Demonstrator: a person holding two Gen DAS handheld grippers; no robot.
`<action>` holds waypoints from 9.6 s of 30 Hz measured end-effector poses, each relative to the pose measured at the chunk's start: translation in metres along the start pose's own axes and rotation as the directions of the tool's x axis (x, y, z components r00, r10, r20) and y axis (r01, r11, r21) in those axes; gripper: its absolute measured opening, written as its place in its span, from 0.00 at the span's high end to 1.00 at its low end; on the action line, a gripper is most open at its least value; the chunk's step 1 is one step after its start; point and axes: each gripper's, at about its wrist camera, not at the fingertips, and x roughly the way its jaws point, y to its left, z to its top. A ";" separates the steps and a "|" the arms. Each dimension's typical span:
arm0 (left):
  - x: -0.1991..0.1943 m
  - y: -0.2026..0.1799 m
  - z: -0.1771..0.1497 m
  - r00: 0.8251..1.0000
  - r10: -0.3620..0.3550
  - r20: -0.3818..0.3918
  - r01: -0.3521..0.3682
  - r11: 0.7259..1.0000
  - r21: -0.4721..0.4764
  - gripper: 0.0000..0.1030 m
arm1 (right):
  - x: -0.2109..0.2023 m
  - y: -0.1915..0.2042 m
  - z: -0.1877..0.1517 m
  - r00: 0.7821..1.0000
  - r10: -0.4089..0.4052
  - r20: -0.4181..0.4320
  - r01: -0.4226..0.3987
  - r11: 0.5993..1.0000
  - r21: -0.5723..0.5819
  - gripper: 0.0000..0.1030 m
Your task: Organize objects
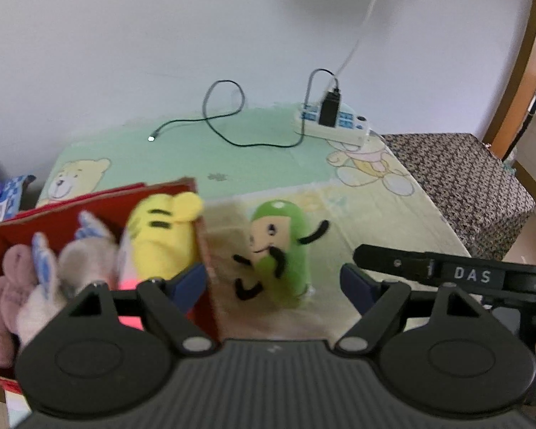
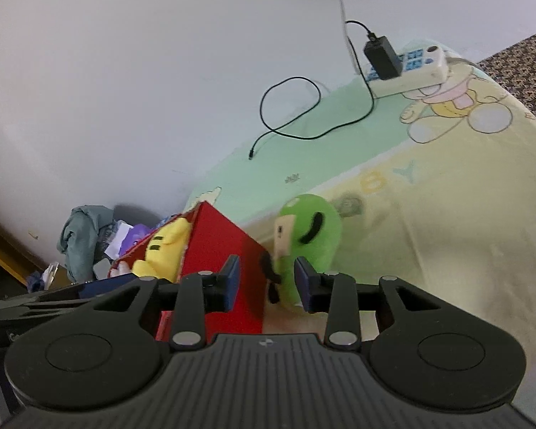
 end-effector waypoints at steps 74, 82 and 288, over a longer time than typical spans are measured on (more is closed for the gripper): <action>0.085 -0.066 -0.066 0.942 -0.252 -0.223 0.263 0.965 0.017 0.14 | -0.016 -0.090 -0.049 0.988 0.019 -0.155 0.017 0.975 0.223 0.41; 0.096 -0.081 -0.073 0.939 -0.233 -0.253 0.254 0.966 0.053 0.25 | -0.006 -0.096 -0.049 0.983 0.049 -0.177 -0.001 0.965 0.262 0.45; -0.028 0.059 -0.077 0.937 0.267 -0.224 -0.307 0.937 -0.166 0.03 | 0.016 0.089 -0.061 0.870 -0.492 0.022 0.476 0.829 -0.293 0.28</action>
